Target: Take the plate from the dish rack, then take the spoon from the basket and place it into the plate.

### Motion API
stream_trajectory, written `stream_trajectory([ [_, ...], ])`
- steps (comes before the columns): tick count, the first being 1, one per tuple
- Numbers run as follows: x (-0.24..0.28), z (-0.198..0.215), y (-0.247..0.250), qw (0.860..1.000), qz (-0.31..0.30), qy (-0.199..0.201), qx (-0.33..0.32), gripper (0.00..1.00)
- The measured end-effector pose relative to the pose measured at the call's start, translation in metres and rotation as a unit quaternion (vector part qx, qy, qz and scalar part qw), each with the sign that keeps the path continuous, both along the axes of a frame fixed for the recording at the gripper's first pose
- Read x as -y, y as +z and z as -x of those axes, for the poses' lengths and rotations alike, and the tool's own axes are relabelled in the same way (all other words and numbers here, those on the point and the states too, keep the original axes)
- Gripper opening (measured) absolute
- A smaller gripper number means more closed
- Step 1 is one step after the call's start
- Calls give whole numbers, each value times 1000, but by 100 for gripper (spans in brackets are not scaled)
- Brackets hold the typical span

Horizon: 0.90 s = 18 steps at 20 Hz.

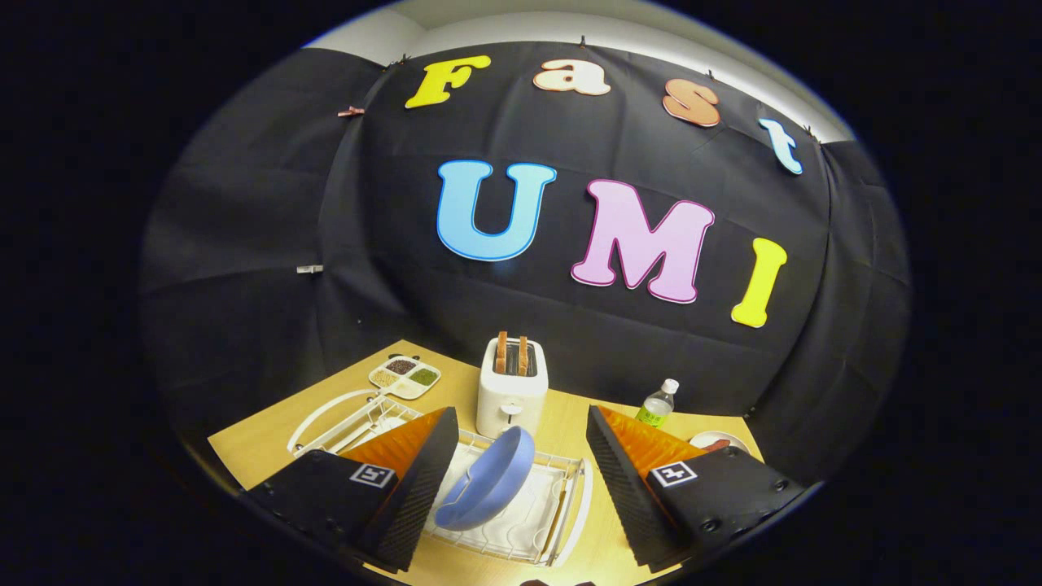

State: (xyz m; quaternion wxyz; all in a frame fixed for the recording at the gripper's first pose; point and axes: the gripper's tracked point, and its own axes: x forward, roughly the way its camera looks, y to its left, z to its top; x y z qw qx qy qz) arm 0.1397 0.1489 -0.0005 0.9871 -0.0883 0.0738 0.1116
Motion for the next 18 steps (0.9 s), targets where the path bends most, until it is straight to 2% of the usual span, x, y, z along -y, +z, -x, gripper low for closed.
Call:
stream_trajectory([
  [4,-5,-6,-11,1000,14,0,-7,98],
  [11,-9,-54,-83,991,38,-33,-127,97],
  [14,-16,-63,-120,981,50,-35,-186,95],
  [18,-15,-72,-156,961,17,-77,-265,85],
])
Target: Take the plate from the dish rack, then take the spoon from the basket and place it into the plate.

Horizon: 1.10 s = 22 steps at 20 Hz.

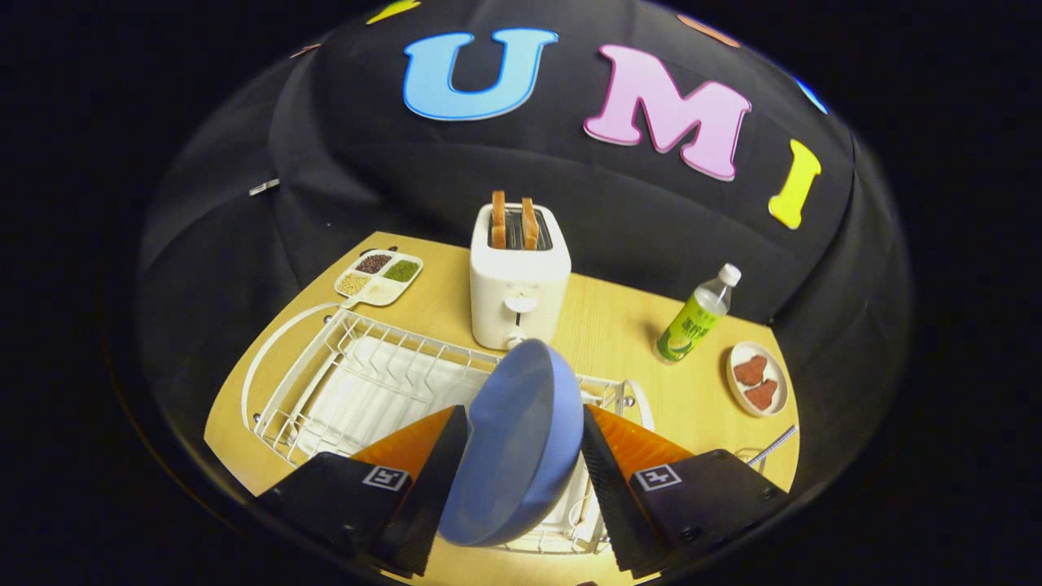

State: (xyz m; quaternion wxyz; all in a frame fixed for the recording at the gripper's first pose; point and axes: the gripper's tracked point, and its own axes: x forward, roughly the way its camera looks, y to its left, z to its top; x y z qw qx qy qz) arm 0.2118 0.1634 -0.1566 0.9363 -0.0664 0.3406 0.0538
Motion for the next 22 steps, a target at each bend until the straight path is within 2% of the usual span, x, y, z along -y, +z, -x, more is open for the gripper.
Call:
stream_trajectory([
  [2,7,-6,-5,1000,-2,-26,-14,78],
  [4,12,-10,-9,999,4,-36,-18,63],
  [6,17,-8,-14,998,5,-47,-38,41],
  [8,25,-9,-16,996,4,-68,-50,38],
  [9,25,-10,-13,996,-4,-75,-48,32],
  [12,28,-15,0,996,-9,-84,-30,29],
  [17,34,-23,31,995,38,-87,16,27],
  [22,44,-16,60,996,1,-84,36,27],
])
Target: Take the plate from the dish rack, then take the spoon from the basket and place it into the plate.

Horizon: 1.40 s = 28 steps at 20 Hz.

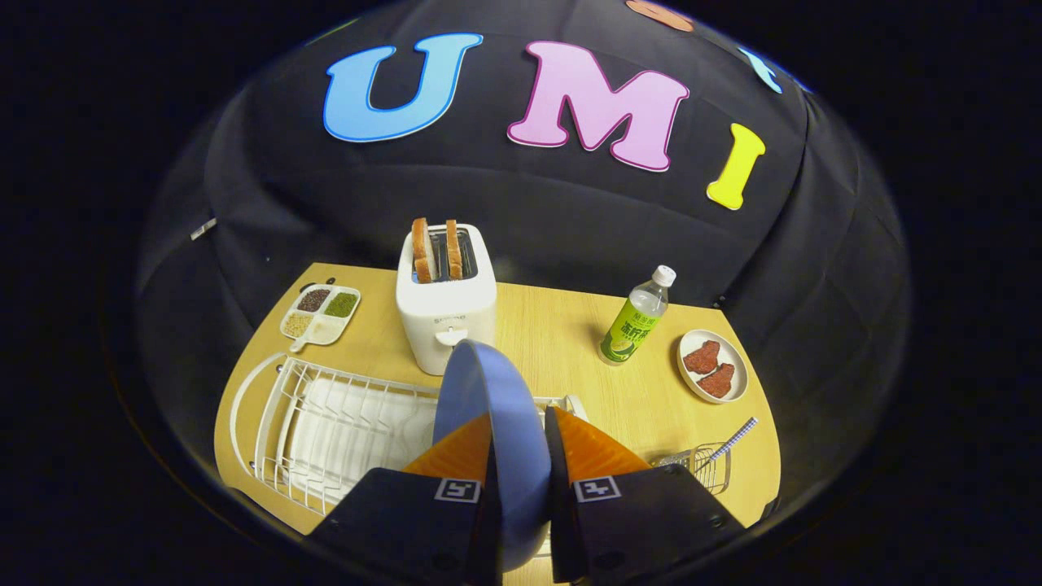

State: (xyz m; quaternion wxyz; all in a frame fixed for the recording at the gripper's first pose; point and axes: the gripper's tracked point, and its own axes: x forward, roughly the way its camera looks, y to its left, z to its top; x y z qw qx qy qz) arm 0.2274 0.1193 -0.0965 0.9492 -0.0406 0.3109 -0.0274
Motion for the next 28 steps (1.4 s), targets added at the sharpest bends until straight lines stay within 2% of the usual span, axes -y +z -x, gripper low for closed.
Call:
stream_trajectory([
  [3,19,23,22,999,-44,18,14,27],
  [7,63,74,42,995,-93,30,20,27],
  [13,134,157,32,991,-123,53,25,27],
  [17,184,199,-10,986,-166,25,-13,27],
  [20,210,212,-57,978,-206,13,-35,27],
  [25,228,210,-129,965,-246,20,-93,27],
  [28,218,202,-161,953,-274,45,-122,27],
])
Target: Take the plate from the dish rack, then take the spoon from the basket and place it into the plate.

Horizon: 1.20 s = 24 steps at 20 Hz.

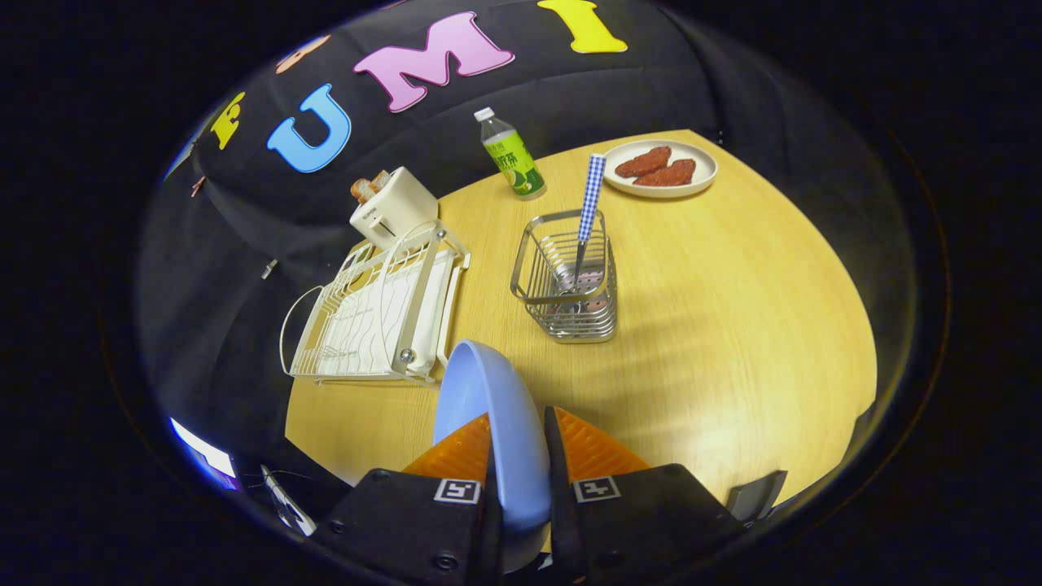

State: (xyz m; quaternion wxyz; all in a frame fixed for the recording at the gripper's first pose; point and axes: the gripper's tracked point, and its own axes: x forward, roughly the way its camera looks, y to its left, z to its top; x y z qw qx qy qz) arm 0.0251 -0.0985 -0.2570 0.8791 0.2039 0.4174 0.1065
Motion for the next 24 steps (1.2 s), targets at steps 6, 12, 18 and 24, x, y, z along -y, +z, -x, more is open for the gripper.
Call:
stream_trajectory([
  [6,-7,-7,-29,998,-37,45,-25,30],
  [12,13,-18,-26,998,4,67,10,50],
  [18,39,-48,27,979,88,100,153,98],
  [24,65,-96,94,941,165,72,287,98],
])
